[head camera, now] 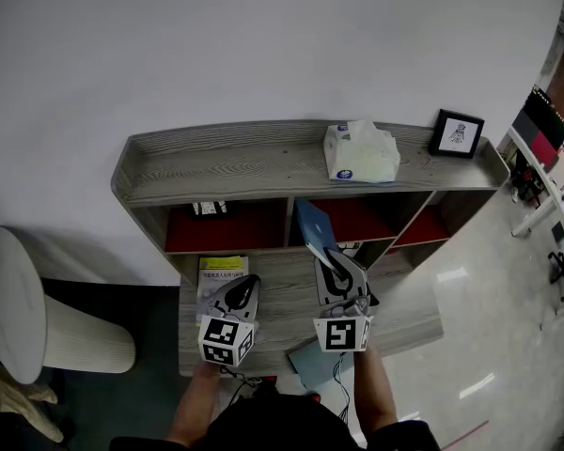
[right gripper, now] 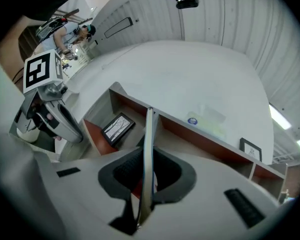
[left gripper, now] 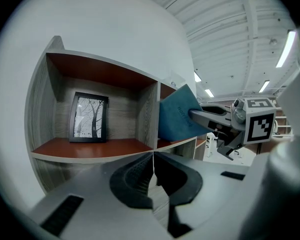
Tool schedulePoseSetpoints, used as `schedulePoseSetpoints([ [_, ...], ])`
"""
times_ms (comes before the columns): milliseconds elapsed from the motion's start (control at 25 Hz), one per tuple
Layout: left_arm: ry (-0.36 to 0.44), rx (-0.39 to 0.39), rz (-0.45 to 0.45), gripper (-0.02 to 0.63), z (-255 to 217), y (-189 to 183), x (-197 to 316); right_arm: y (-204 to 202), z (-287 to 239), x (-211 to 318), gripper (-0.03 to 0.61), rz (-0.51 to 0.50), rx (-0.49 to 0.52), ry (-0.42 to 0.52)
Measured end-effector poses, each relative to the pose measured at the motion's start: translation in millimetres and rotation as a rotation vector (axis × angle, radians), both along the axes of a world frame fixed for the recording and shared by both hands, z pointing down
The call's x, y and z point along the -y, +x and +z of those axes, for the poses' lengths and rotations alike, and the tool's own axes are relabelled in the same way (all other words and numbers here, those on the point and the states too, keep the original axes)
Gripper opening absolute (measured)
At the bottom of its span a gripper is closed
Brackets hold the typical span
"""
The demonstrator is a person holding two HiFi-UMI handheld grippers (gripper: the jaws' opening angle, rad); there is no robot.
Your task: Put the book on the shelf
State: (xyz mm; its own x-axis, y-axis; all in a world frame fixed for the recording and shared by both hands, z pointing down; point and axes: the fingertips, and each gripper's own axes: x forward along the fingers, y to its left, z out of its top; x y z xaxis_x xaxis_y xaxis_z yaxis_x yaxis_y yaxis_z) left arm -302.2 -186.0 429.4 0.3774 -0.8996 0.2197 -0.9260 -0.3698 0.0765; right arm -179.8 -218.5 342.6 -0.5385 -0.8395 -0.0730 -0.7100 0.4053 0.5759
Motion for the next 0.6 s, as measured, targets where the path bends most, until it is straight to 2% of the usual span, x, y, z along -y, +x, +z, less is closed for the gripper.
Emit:
schedulePoseSetpoints([
  [440,-0.008,-0.003,0.01,0.012,4,1,-2,3,30,6,0.063,0.041,-0.175,0.002],
  [600,-0.011,-0.005,0.012,0.012,5,0,-1,1,45,10,0.063,0.056,-0.281,0.013],
])
